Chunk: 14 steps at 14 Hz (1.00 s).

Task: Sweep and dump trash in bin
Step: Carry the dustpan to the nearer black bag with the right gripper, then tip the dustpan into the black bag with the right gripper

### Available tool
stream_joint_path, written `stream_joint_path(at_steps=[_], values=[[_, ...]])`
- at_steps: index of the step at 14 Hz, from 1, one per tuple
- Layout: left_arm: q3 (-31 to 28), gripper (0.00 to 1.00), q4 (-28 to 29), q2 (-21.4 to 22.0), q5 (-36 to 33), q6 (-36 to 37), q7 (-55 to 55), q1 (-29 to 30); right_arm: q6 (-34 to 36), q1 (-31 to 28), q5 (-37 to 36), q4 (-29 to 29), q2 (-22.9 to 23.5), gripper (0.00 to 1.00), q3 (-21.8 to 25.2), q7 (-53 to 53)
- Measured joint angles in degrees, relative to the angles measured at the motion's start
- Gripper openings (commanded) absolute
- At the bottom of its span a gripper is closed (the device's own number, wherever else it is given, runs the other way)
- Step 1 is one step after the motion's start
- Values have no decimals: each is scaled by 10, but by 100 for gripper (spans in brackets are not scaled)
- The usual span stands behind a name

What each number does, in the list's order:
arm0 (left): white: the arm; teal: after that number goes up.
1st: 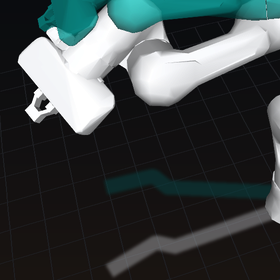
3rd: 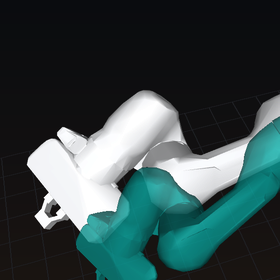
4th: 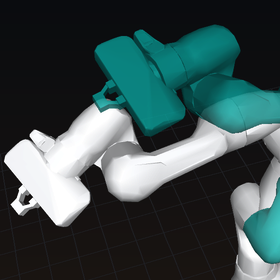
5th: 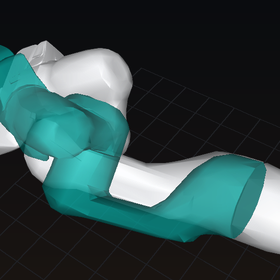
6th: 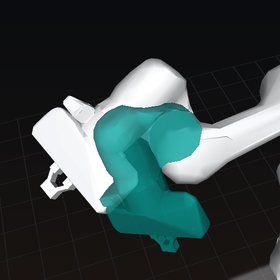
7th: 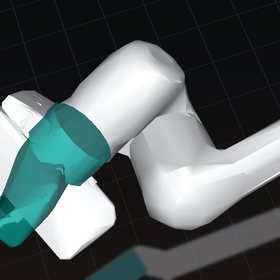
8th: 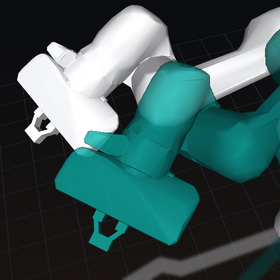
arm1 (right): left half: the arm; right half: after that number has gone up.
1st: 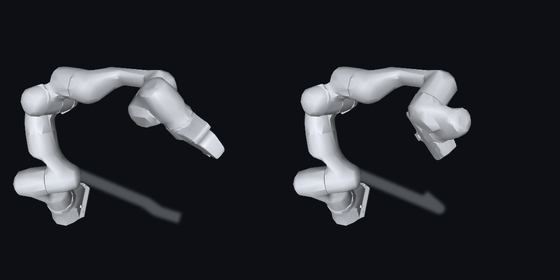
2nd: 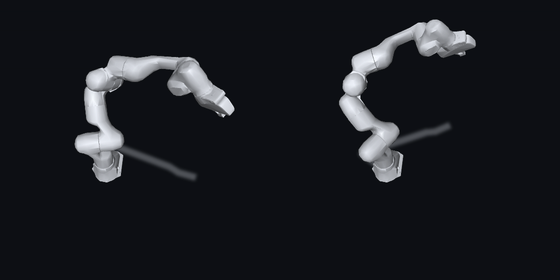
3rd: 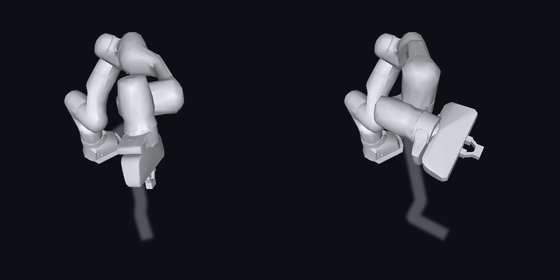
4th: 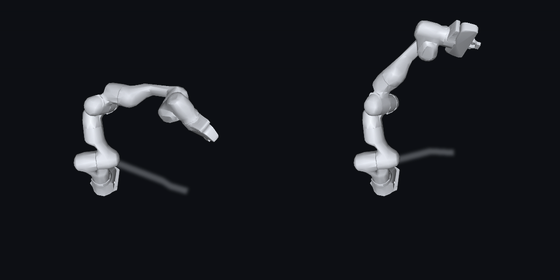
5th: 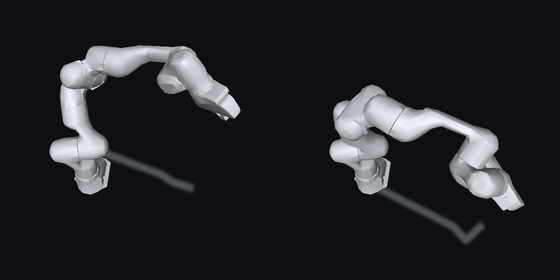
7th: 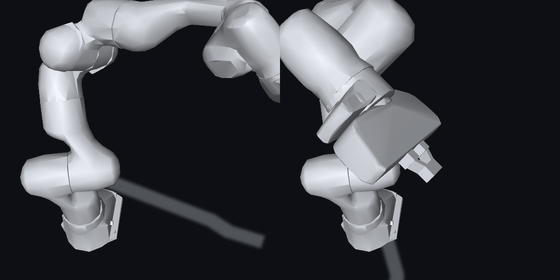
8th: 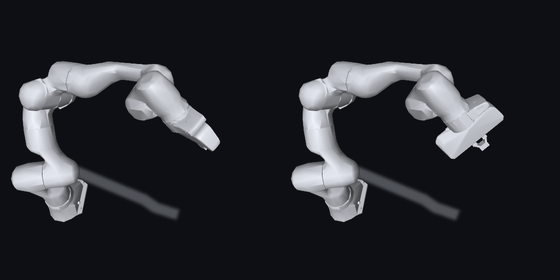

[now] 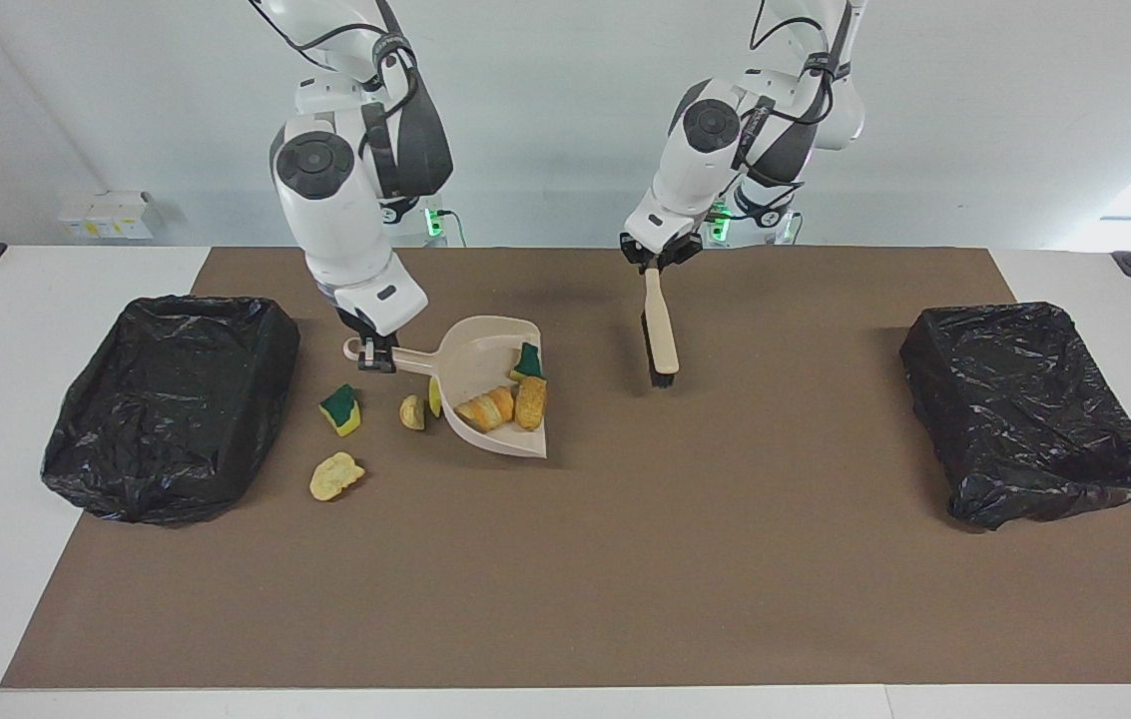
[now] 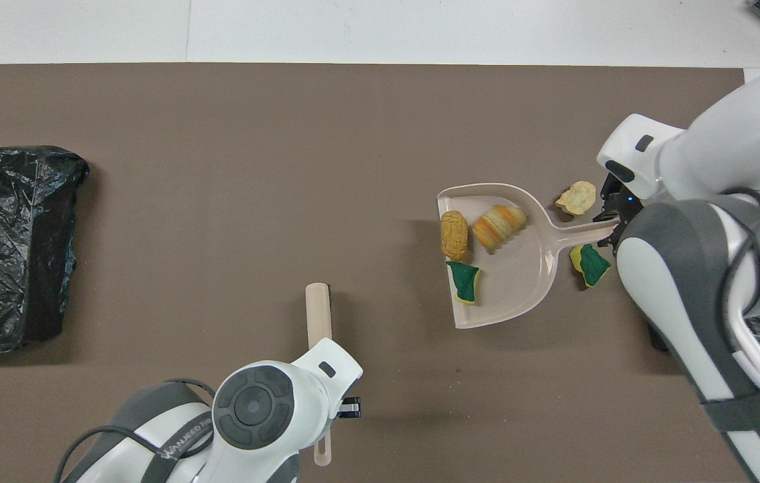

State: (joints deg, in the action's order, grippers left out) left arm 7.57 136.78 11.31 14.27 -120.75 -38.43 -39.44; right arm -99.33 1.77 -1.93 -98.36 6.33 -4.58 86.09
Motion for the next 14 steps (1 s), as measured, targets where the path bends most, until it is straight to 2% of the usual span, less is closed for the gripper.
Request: stream_joint_path(at_steps=[2, 6, 9, 14], values=[[1, 0, 17, -5, 0, -44, -32, -35, 7, -32, 0, 4, -11, 0, 1, 11], [-2, 0, 29, -25, 0, -87, -39, -43, 24, -113, -10, 5, -30, 0, 9, 28], [-2, 0, 29, -37, 0, -101, -39, -43, 23, -190, -17, 5, -31, 0, 12, 99], [-3, 0, 29, -39, 0, -102, -39, -43, -3, -274, -18, 8, -35, 0, 16, 228]])
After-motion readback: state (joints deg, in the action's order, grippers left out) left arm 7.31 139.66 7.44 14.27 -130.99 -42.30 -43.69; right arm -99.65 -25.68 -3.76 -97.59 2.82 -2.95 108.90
